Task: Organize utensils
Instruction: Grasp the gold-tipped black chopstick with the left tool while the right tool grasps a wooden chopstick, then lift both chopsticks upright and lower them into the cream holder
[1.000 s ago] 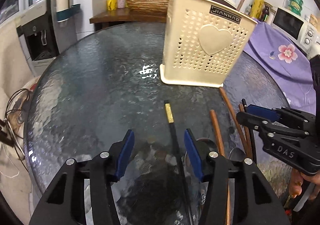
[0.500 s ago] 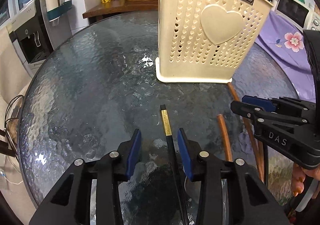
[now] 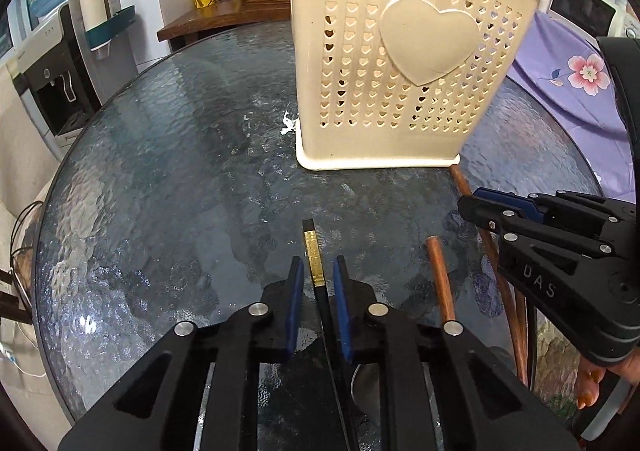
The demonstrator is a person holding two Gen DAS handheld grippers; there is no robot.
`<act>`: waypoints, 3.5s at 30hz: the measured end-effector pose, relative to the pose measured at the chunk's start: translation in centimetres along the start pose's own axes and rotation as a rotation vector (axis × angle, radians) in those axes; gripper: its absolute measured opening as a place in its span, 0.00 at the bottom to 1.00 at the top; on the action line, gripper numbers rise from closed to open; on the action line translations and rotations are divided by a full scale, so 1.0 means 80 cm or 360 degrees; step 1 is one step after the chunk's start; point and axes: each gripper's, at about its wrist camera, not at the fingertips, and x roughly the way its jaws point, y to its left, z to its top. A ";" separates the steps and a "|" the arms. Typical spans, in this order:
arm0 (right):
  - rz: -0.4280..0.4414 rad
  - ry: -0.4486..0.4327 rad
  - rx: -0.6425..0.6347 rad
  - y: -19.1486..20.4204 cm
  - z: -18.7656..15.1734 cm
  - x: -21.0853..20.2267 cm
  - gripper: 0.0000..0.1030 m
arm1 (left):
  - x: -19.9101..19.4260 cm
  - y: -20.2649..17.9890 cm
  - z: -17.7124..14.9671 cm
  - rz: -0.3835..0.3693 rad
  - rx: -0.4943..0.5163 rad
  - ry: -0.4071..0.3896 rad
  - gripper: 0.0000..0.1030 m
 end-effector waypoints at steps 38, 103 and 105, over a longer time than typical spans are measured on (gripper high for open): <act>0.0505 -0.0485 0.0215 -0.056 -0.006 -0.153 0.07 | -0.105 0.031 0.008 -0.0230 -0.0172 -0.0342 0.07; 0.0325 -0.1124 0.0053 -0.051 0.202 -0.271 0.08 | -0.250 0.028 0.208 -0.0172 -0.0261 -0.1049 0.07; 0.0327 -0.1078 0.0061 -0.049 0.193 -0.249 0.07 | -0.225 0.031 0.201 -0.0184 -0.0285 -0.0991 0.07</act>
